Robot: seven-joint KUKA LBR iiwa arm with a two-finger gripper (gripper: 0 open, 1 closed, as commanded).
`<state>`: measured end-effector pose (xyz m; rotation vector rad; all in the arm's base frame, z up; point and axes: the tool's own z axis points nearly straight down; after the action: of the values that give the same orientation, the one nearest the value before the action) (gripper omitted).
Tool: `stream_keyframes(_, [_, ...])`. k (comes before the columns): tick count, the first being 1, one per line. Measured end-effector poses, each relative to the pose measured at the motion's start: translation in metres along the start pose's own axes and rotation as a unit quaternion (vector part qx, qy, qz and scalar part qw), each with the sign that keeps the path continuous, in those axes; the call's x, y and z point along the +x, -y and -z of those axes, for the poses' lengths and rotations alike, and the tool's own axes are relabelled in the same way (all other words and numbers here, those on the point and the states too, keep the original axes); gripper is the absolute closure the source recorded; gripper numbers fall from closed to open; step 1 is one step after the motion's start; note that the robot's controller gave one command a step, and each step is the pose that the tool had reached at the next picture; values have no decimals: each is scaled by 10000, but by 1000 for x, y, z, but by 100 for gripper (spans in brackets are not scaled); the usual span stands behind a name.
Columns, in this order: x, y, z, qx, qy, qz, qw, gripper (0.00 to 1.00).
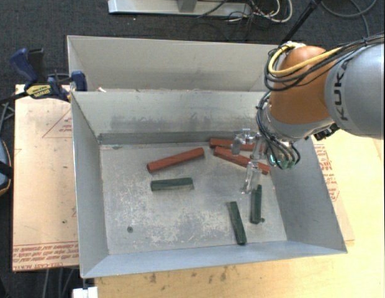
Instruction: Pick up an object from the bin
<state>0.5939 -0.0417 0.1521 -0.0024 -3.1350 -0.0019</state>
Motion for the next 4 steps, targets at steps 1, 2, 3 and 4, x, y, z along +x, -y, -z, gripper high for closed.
stream_keyframes(1, [-2,0,5,2,38,3,10000,0])
stream_keyframes(2, [-7,20,-80,-1,39,-510,9987,100])
stream_keyframes(3, [-7,19,-80,0,43,-507,9987,0])
stream_keyframes(4, [-7,19,-80,0,44,-506,9987,0])
